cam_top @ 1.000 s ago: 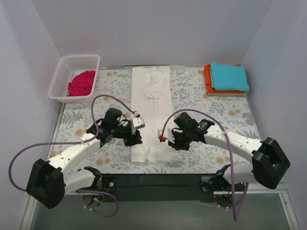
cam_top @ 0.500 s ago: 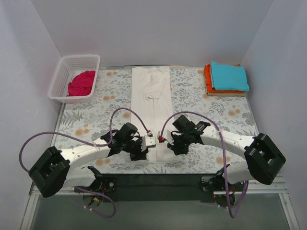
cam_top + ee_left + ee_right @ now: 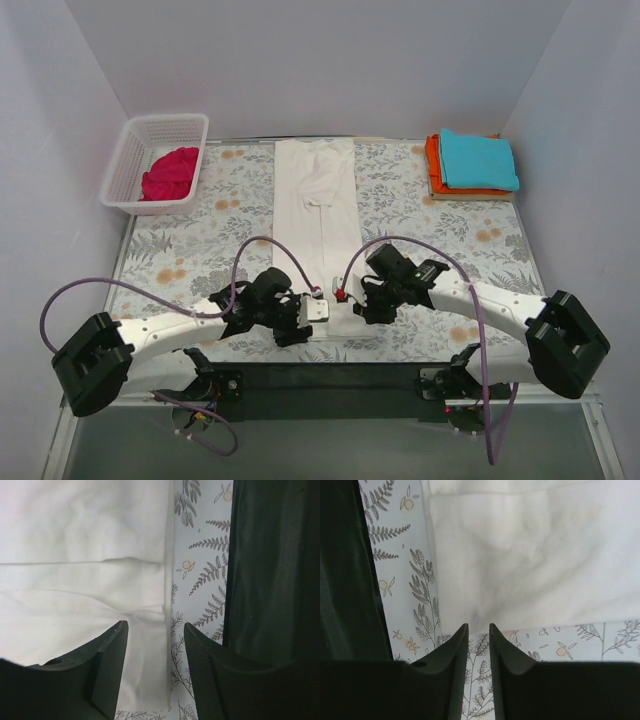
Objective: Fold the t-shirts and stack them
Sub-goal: Fold the tshirt
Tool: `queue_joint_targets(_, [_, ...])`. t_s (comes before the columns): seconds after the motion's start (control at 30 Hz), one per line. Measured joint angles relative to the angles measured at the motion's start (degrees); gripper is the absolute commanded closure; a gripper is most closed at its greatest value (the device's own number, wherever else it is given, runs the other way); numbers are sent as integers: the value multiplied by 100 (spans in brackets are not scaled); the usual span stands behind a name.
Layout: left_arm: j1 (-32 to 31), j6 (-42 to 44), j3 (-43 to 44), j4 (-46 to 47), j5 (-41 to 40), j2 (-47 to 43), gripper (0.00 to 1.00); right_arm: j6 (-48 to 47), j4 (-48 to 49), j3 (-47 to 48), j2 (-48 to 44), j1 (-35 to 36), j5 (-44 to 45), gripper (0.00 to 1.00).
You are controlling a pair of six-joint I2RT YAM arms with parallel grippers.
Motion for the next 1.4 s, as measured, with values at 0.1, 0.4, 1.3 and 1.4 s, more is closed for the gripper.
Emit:
queue_joint_targets(0.1, [0, 68, 2, -177, -13, -706, 51, -155, 57, 2, -367, 144, 48, 65])
queue_joint_targets(0.4, [-13, 356, -195, -590, -251, -1029, 49, -372, 376, -321, -481, 1200, 584, 57])
queue_joint_targets(1.3, [-22, 883, -870, 46, -518, -1021, 100, -446, 1593, -898, -219, 1762, 1641, 99])
queue_joint_targets(1.4, [-22, 820, -868, -201, -468, -1362, 100, -428, 1270, -844, -398, 1790, 1591, 99])
